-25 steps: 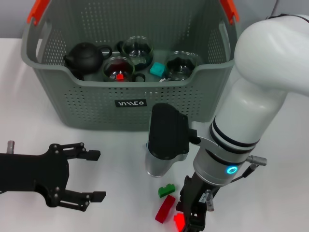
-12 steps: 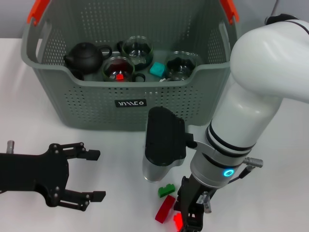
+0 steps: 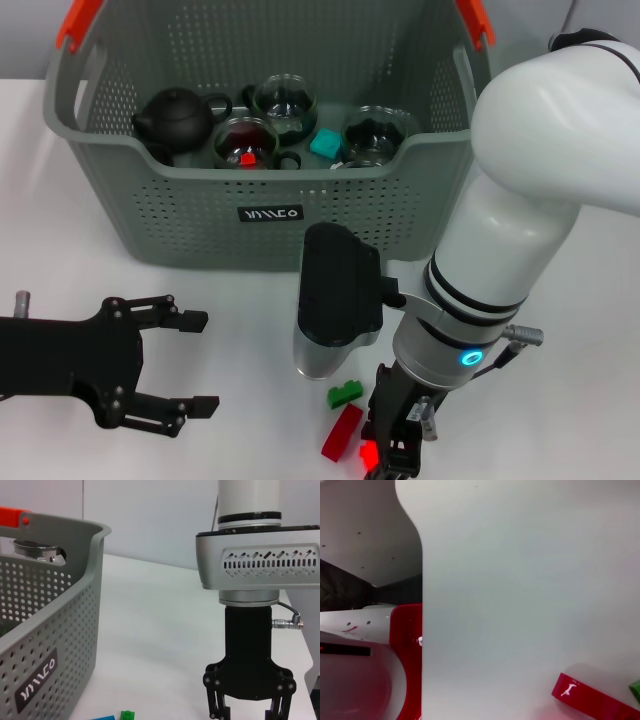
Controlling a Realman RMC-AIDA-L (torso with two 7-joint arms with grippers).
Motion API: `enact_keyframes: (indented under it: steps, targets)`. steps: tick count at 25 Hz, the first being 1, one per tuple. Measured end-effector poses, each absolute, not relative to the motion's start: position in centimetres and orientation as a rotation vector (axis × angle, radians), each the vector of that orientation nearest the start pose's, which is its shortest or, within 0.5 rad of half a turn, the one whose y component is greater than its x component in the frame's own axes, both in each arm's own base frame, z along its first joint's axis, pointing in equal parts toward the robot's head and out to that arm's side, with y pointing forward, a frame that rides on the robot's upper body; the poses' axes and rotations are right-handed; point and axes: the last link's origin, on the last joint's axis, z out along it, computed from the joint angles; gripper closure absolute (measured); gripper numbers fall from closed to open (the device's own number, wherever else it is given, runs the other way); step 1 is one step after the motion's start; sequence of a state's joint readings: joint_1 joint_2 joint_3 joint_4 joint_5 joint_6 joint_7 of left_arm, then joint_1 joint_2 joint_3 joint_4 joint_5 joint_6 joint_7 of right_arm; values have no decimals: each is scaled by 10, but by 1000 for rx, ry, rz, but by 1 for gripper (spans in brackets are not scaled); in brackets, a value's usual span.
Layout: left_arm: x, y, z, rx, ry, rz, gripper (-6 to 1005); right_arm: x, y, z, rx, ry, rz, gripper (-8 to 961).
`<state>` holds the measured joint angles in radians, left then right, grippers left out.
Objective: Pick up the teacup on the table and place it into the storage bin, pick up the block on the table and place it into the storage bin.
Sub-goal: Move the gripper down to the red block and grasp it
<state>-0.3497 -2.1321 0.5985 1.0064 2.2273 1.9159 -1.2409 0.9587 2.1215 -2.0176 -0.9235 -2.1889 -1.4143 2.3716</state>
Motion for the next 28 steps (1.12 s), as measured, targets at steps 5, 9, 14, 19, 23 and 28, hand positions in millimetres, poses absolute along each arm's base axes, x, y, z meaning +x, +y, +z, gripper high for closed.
enact_keyframes:
  steps: [5,9,14,19,23,28]
  targets:
    - [-287,254,34,-2926,-354,-503,81,118,294,-140,-3174,201,-939,424]
    - [-288,254,34,-2926,-356,-503,81,118,294,-140,-3172,205,-940,423]
    - [-288,254,34,-2926,-356,-503,81,118,295,-139,-3163,219,-942,420]
    - [-288,254,34,-2925,-360,-504,81,118,297,-138,-3161,220,-939,418]
    - [-288,253,34,-2924,-365,-506,81,116,297,-138,-3162,212,-931,411]
    - [-288,252,34,-2923,-370,-511,81,114,295,-137,-3170,193,-925,350]
